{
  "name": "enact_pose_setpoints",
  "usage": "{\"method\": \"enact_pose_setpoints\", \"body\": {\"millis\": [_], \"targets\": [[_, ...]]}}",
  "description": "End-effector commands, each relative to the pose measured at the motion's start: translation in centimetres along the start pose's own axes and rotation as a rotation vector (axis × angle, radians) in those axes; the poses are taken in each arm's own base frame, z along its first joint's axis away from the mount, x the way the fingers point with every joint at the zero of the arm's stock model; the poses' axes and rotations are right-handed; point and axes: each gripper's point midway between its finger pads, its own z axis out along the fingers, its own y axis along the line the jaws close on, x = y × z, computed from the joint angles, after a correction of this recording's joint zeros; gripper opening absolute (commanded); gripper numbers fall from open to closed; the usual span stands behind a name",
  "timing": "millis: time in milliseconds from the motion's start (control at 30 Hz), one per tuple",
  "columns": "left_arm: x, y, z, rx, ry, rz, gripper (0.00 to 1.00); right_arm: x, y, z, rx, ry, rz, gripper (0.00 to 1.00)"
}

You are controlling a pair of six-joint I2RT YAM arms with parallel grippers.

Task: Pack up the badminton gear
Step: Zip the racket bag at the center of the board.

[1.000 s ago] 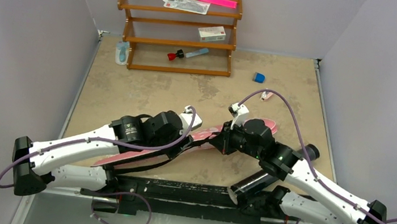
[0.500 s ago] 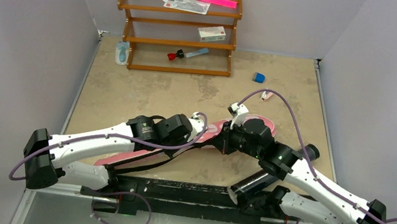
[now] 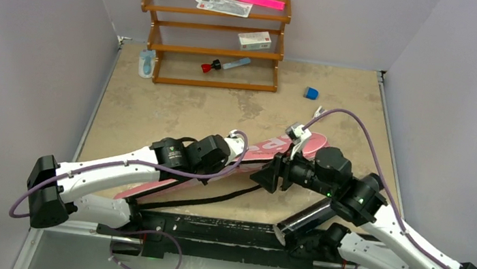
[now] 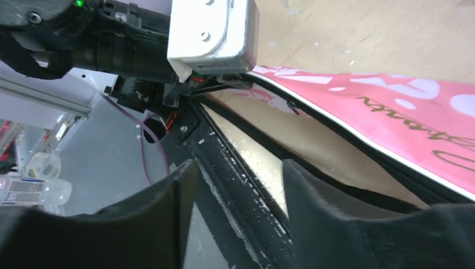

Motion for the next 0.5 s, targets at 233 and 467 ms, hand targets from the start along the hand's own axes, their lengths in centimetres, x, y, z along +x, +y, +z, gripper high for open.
{"method": "enact_pose_setpoints", "body": {"millis": [233,467], "targets": [[-4.1,0.2,-1.0,-0.009,-0.151,-0.104,0.0,-2.3,-6.2,-2.1,0.531,-0.153,0.538,0.9],[-4.6,-0.3,0.0,0.0,-0.18,-0.14,0.0,-0.2,-9.9,-4.0,0.722,-0.289,0.787,0.83]]}}
